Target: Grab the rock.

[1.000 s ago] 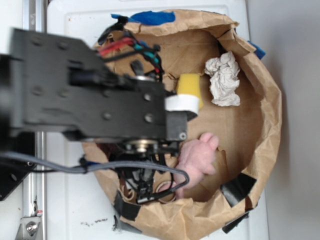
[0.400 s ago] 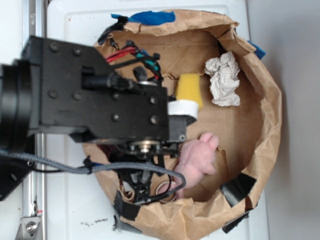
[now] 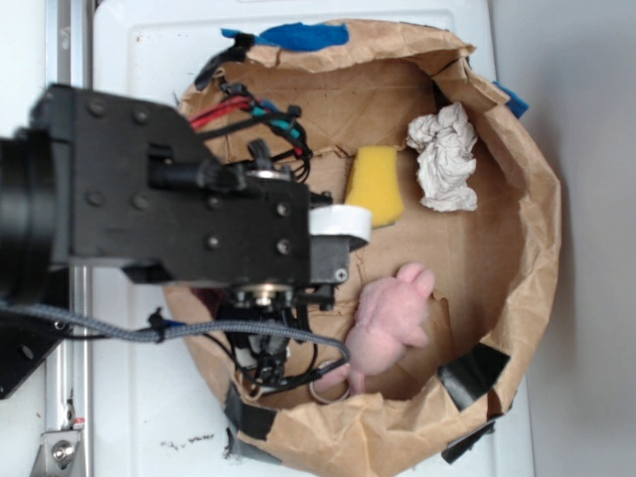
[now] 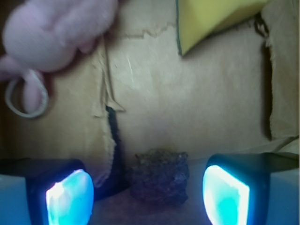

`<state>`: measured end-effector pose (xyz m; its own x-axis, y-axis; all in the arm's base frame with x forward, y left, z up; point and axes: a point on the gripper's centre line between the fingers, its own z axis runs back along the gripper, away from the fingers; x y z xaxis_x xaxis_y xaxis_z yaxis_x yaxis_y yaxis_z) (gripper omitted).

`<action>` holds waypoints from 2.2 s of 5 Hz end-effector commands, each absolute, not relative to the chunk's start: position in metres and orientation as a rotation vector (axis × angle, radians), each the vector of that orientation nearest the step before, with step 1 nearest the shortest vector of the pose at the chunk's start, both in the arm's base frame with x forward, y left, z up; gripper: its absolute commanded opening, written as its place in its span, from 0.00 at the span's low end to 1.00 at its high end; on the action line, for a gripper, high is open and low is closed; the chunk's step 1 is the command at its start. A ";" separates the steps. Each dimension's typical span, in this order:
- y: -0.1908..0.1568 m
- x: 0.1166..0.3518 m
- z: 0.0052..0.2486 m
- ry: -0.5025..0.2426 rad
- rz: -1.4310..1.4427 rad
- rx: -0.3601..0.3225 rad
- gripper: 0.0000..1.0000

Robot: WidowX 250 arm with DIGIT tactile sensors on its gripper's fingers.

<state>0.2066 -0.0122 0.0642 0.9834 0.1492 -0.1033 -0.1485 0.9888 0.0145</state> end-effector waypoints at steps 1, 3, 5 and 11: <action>-0.026 0.199 0.056 0.067 0.034 -0.020 1.00; -0.030 0.198 0.047 0.040 0.014 -0.025 1.00; -0.025 0.202 0.034 0.023 0.001 0.014 1.00; -0.018 0.205 0.026 0.012 -0.006 0.061 0.00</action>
<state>0.2039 -0.0185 0.0239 0.9998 -0.0046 -0.0202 0.0058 0.9983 0.0587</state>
